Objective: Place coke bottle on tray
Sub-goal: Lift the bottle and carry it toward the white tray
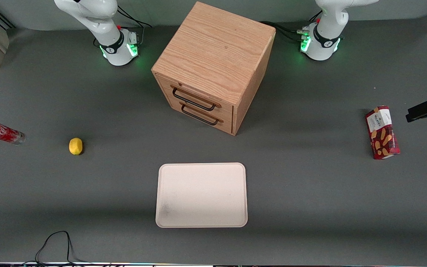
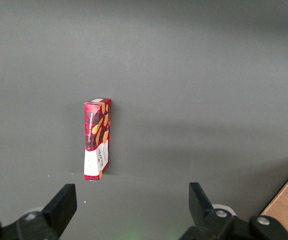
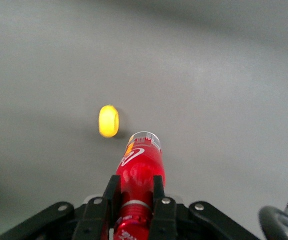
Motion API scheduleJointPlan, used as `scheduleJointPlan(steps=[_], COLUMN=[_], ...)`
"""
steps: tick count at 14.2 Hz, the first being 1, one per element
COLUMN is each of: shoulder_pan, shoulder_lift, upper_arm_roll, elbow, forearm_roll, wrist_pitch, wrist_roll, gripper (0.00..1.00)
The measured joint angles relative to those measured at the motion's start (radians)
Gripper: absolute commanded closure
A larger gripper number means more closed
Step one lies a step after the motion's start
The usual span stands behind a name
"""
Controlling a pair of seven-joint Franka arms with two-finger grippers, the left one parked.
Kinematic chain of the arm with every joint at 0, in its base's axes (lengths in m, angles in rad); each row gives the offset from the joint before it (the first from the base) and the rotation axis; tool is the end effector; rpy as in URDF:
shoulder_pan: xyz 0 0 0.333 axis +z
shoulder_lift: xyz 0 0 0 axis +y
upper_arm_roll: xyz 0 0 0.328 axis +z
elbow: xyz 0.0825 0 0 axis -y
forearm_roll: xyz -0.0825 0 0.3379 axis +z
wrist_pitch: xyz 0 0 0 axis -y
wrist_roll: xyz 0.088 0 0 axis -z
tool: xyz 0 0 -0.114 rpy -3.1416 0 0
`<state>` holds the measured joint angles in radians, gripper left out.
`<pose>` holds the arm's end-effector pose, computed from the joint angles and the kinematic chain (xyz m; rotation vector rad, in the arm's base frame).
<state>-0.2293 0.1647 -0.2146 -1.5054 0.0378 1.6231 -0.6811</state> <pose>0.5129 -0.2282 0.5755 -3.0940 -0.3675 0.0547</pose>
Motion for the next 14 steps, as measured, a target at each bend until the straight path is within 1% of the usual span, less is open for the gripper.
scheduleJointPlan(steps=[3, 5, 7, 8, 10, 12, 14], shoulder_pan=[0.0, 0.001, 0.03, 0.062, 0.158, 0.282, 0.412], shoulder_lift=[-0.041, -0.064, -0.068, -0.063, -0.045, -0.016, 0.031], upper_arm_roll=[0.0, 0.0, 0.001, 0.002, 0.005, 0.01, 0.013], elbow=[0.084, 0.098, 0.097, 0.096, 0.098, 0.121, 0.186], forearm_roll=[0.0, 0.0, 0.002, 0.002, 0.003, 0.003, 0.002], wrist_pitch=[-0.113, -0.135, -0.137, -0.136, -0.128, -0.105, -0.093], wrist_roll=[0.0, 0.0, 0.003, 0.018, 0.11, 0.242, 0.38], gripper=[0.95, 0.96, 0.96, 0.96, 0.96, 0.97, 0.99])
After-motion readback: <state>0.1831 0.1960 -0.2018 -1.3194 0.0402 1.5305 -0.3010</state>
